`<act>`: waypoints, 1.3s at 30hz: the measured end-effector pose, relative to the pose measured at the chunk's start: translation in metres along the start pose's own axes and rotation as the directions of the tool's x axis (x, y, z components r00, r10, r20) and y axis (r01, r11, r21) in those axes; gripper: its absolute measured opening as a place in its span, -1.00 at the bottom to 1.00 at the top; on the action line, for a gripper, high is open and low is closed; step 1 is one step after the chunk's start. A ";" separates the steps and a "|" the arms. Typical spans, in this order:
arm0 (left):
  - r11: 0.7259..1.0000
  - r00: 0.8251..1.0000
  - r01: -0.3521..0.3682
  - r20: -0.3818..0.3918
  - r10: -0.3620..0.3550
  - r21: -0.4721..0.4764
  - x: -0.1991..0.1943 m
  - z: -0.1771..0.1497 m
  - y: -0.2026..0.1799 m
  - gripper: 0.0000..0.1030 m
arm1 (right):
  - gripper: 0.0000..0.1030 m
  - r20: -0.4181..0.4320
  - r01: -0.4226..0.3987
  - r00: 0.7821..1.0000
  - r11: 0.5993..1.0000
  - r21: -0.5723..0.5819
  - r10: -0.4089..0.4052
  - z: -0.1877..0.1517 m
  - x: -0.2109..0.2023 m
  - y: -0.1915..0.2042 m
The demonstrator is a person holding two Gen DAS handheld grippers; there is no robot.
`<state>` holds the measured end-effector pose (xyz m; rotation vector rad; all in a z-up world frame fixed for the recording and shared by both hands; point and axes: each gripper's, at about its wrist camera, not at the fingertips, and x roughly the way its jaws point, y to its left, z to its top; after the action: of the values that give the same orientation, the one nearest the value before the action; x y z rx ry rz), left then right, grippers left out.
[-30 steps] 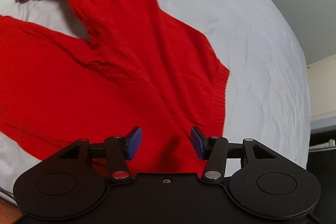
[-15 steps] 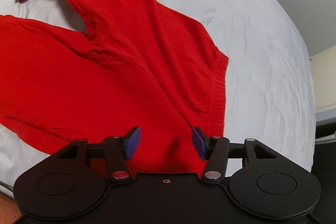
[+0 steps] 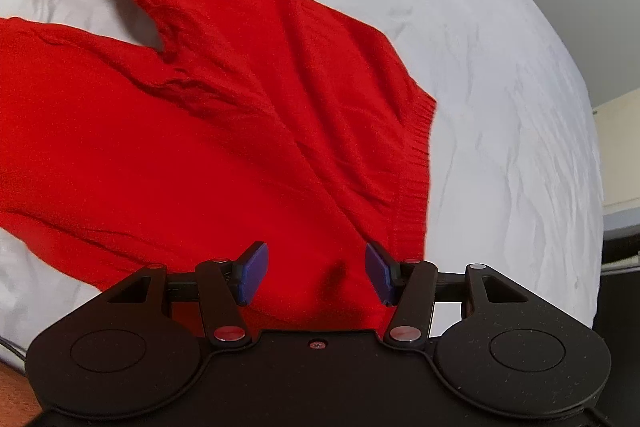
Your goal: Fold clothes
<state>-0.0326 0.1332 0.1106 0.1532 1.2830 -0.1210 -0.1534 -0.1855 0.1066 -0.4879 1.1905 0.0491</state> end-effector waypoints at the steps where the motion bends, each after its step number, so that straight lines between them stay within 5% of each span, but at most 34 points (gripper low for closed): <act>1: 1.000 1.000 -0.019 0.002 0.019 -0.011 -0.005 0.000 0.007 -0.94 | 0.00 -0.006 0.008 1.000 1.000 0.008 -0.008 -0.001 0.002 -0.003; 10: 0.968 0.978 -0.206 -0.060 0.200 -0.141 -0.024 -0.013 0.078 -0.94 | 0.00 -0.055 0.030 0.998 0.996 0.089 -0.025 -0.009 0.020 -0.026; 18: 0.948 0.956 -0.261 -0.184 0.227 -0.183 0.019 -0.028 0.101 -0.91 | 0.00 -0.070 0.023 0.997 0.994 0.110 -0.015 -0.008 0.027 -0.031; 24: 0.926 0.939 -0.319 -0.201 0.280 -0.201 0.022 -0.022 0.107 -0.34 | 0.00 -0.075 0.024 0.997 0.995 0.101 -0.017 -0.005 0.029 -0.042; 26: 0.913 0.920 -0.371 -0.201 0.337 -0.170 0.017 -0.014 0.105 -0.29 | 0.01 -0.080 0.027 0.997 0.993 0.112 -0.018 -0.004 0.030 -0.049; 29: 0.875 0.867 -0.479 -0.195 0.458 -0.072 0.010 0.002 0.095 -0.29 | 0.01 -0.092 0.022 0.996 0.991 0.131 -0.010 -0.001 0.033 -0.056; 32: 0.888 0.888 -0.452 -0.135 0.440 -0.079 -0.002 0.021 0.087 -0.29 | 0.01 -0.069 -0.004 0.997 0.990 0.144 0.015 0.008 0.034 -0.057; 35: 0.951 0.960 -0.280 -0.023 0.279 -0.132 -0.013 0.057 0.063 -0.29 | 0.01 -0.028 -0.043 0.998 0.989 0.141 0.048 0.022 0.032 -0.054; 39: 0.982 0.980 -0.175 0.083 0.180 -0.067 -0.008 0.099 0.020 -0.29 | 0.01 -0.026 -0.026 0.999 0.995 0.101 0.028 0.042 0.040 -0.051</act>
<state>0.0625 0.1347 0.1462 0.2080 1.1770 0.0629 -0.0862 -0.2238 0.1000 -0.3848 1.2205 0.0053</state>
